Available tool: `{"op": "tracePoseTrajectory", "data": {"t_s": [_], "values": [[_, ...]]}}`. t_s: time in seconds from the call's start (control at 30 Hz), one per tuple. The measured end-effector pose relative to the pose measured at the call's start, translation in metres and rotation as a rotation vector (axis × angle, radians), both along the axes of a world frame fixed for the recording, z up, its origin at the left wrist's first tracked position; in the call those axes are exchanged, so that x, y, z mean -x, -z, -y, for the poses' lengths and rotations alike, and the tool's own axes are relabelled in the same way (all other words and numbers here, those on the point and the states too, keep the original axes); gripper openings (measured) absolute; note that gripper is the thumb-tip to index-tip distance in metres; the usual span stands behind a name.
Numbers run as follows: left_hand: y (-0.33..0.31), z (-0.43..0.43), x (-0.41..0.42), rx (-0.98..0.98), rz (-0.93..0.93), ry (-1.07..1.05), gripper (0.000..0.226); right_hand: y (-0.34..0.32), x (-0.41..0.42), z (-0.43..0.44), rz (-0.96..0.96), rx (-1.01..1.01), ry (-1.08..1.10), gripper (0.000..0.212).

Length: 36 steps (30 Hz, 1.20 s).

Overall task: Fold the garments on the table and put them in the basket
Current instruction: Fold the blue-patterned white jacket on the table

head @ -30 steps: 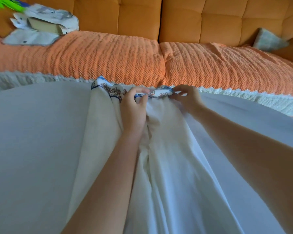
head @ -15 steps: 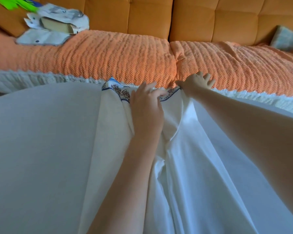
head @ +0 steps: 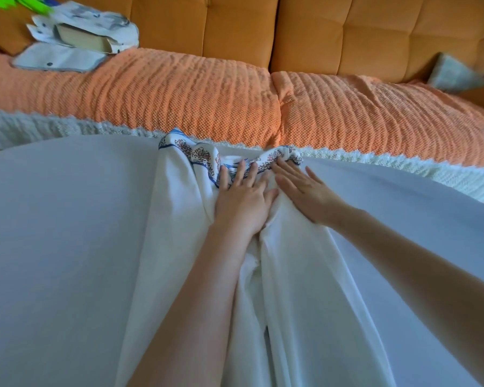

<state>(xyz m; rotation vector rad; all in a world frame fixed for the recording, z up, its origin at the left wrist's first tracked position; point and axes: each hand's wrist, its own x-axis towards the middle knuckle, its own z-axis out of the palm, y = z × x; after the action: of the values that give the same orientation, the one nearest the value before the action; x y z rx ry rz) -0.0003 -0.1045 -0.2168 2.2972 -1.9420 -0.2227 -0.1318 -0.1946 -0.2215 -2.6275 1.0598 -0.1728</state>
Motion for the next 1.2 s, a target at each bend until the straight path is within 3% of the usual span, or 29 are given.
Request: {"op": "tracePoseTrajectory", "data": {"t_s": [0.17,0.33,0.53,0.63,0.8,0.9,1.07,1.2], "values": [[-0.01,-0.002,-0.002,0.128,-0.101,-0.017,0.045,-0.011,-0.004,0.004,-0.228,0.031,0.023,0.049],[-0.071,-0.018,-0.015,0.45,-0.242,-0.091,0.036,-0.045,-0.011,-0.037,-0.029,0.173,-0.008,0.049],[-0.066,-0.054,-0.054,0.016,-0.117,-0.305,0.035,-0.025,-0.016,-0.076,-0.24,0.048,-0.02,0.054],[-0.032,-0.059,-0.062,-0.125,-0.108,-0.164,0.058,-0.027,-0.019,-0.076,-0.3,0.018,0.008,0.054],[-0.018,-0.058,-0.059,-0.042,-0.024,-0.131,0.063,-0.043,-0.038,-0.078,-0.191,0.089,0.027,0.051],[-0.012,-0.057,-0.056,0.073,0.071,-0.062,0.056,-0.033,-0.049,-0.073,-0.29,0.123,-0.005,0.049],[0.004,-0.052,-0.055,0.065,0.017,-0.127,0.05,-0.008,-0.061,-0.073,-0.197,0.098,0.164,0.051],[-0.003,-0.047,-0.059,-0.035,-0.065,-0.086,0.052,-0.02,-0.058,-0.069,-0.253,0.025,0.094,0.052]]}}
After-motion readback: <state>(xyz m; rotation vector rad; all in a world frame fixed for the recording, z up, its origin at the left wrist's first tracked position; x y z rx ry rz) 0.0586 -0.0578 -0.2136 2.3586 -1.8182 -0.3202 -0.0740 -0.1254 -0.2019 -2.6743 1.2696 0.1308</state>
